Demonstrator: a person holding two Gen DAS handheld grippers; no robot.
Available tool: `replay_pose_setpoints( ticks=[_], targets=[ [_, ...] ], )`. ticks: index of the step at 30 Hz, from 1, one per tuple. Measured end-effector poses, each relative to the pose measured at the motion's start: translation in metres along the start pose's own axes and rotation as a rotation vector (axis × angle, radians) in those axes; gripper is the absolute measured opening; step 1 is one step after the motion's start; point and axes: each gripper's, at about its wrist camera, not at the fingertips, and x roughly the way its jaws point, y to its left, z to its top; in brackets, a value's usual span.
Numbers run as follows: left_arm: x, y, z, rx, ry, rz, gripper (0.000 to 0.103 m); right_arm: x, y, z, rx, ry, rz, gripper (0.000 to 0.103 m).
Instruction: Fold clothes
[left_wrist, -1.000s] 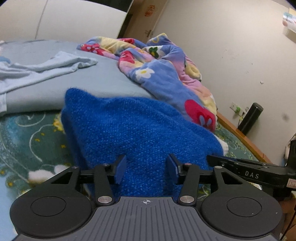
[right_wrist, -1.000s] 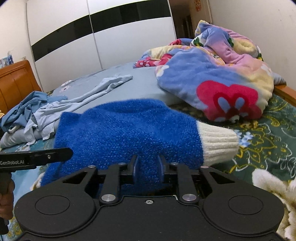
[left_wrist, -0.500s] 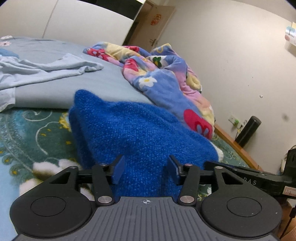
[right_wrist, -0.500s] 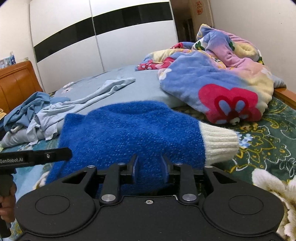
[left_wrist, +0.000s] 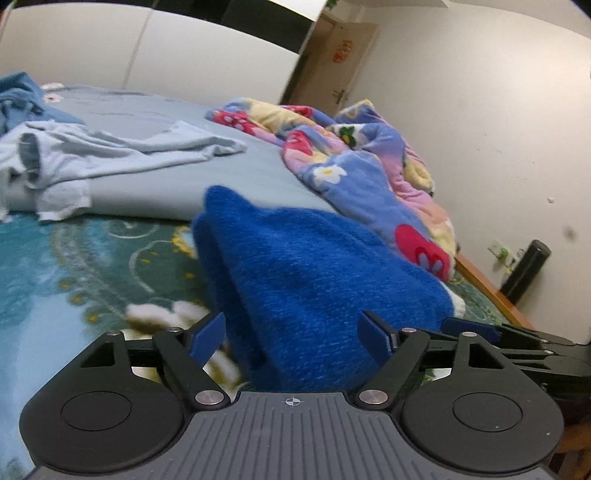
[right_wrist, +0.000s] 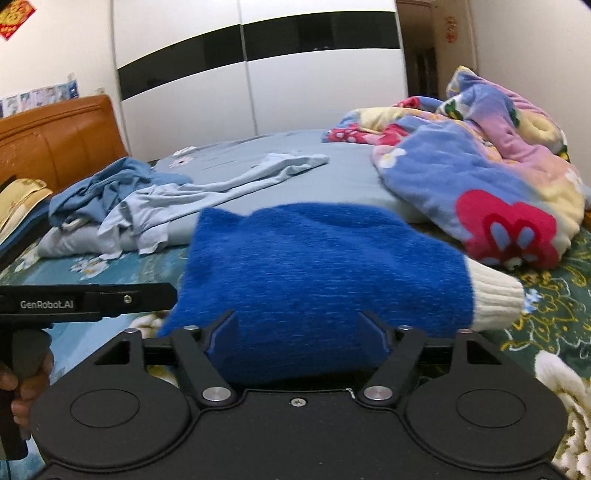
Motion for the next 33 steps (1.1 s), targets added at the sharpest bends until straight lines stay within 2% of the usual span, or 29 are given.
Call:
replay_pose_setpoints(
  ticks=[8, 22, 23, 26, 33],
  targets=[
    [-0.033, 0.017, -0.013, -0.042, -0.022, 0.094, 0.080, 0.001, 0.035, 0.000, -0.049, 0.025, 0.079, 0.077],
    [-0.105, 0.078, -0.039, -0.142, -0.048, 0.252, 0.080, 0.005, 0.114, -0.009, -0.160, 0.073, 0.220, 0.081],
    [-0.110, 0.081, -0.040, -0.145, -0.052, 0.264, 0.081, 0.005, 0.121, -0.009, -0.169, 0.076, 0.229, 0.081],
    [-0.126, 0.090, -0.042, -0.140, -0.069, 0.300, 0.092, 0.006, 0.141, -0.011, -0.195, 0.080, 0.266, 0.081],
    [-0.164, 0.109, -0.049, -0.136, -0.107, 0.364, 0.092, 0.006, 0.188, -0.014, -0.246, 0.088, 0.358, 0.085]
  ],
)
